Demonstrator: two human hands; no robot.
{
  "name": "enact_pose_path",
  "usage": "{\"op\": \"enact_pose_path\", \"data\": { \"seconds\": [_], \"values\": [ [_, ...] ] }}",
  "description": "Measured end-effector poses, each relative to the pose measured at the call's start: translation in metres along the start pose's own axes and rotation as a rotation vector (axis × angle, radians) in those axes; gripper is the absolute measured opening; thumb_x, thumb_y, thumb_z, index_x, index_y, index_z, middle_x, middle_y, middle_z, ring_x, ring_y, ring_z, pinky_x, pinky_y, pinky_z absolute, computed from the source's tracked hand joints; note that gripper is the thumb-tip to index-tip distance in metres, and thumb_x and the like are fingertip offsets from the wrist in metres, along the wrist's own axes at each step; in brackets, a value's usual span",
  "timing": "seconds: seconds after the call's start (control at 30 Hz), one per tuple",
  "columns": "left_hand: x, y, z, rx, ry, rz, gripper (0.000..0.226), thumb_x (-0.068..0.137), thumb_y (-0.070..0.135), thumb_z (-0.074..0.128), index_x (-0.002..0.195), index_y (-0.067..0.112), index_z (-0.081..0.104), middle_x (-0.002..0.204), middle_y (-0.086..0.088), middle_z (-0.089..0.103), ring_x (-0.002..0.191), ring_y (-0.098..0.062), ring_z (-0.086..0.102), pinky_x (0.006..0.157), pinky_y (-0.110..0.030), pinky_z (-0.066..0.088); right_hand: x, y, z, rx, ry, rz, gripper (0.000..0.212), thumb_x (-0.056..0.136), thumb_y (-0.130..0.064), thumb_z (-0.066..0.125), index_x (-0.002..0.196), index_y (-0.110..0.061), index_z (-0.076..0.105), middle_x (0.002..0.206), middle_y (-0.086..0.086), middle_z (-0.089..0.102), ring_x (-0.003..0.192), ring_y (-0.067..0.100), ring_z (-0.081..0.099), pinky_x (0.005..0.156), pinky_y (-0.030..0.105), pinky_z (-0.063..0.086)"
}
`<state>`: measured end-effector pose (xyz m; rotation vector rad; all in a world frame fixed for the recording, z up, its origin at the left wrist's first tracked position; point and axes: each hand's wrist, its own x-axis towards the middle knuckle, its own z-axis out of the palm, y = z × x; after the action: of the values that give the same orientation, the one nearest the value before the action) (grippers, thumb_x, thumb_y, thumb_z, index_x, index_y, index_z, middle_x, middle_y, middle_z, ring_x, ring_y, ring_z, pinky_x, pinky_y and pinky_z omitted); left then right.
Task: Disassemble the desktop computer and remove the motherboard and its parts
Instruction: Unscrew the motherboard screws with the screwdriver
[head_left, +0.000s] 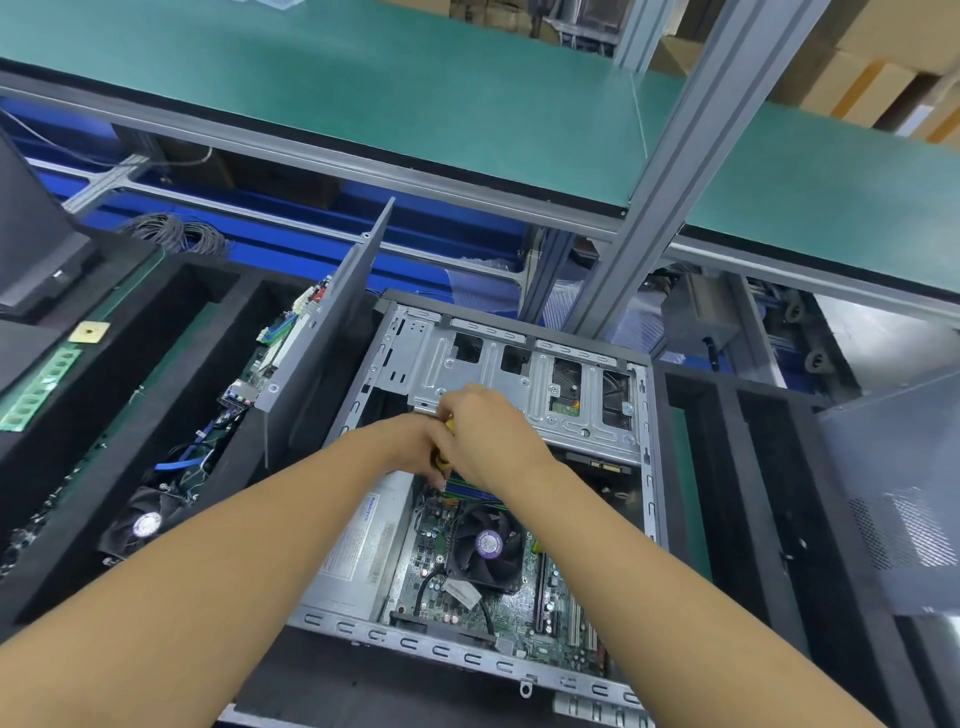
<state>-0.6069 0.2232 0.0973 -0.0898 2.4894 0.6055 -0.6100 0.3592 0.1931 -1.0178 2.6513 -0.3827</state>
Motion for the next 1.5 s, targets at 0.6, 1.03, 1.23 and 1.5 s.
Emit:
{"op": "enact_pose_path", "data": {
  "seconds": [0.6,1.03,1.23,1.5],
  "values": [
    [-0.006,0.0,-0.004,-0.043,-0.019,0.092,0.02,0.08,0.024,0.079,0.096,0.018,0.068,0.094,-0.001,0.07,0.082,-0.015,0.063,0.073,-0.027,0.051,-0.008,0.024,-0.004,0.104,-0.024,0.089,0.018,0.098,-0.023,0.059,0.111,-0.011,0.061,0.114,0.011,0.054,0.104,0.029,0.053,0.078,0.031,0.038],
    [-0.016,0.007,-0.02,-0.097,-0.263,-0.028,0.056,0.086,0.014,0.068,0.139,0.011,0.052,0.12,0.003,0.067,0.111,-0.015,0.061,0.102,-0.033,0.047,-0.03,0.057,-0.047,0.291,0.17,0.173,0.01,0.099,-0.023,0.056,0.1,-0.017,0.065,0.098,0.0,0.054,0.08,0.015,0.052,0.067,0.023,0.039],
    [-0.021,0.011,-0.024,-0.288,-0.302,0.108,0.039,0.094,0.034,0.067,0.126,0.013,0.06,0.101,0.004,0.076,0.094,-0.013,0.072,0.089,-0.033,0.055,-0.036,0.062,-0.059,0.315,0.192,0.191,0.012,0.1,-0.024,0.055,0.102,-0.019,0.066,0.098,0.002,0.061,0.081,0.019,0.052,0.066,0.03,0.038],
    [-0.022,0.023,-0.019,-0.667,-0.362,0.099,0.018,0.103,0.011,0.05,0.11,0.003,0.065,0.083,-0.006,0.07,0.07,-0.014,0.065,0.065,-0.025,0.054,-0.057,0.082,-0.069,0.382,0.256,0.263,0.013,0.1,-0.026,0.052,0.095,-0.021,0.063,0.078,-0.002,0.056,0.067,0.018,0.048,0.053,0.026,0.036]
  ]
}}
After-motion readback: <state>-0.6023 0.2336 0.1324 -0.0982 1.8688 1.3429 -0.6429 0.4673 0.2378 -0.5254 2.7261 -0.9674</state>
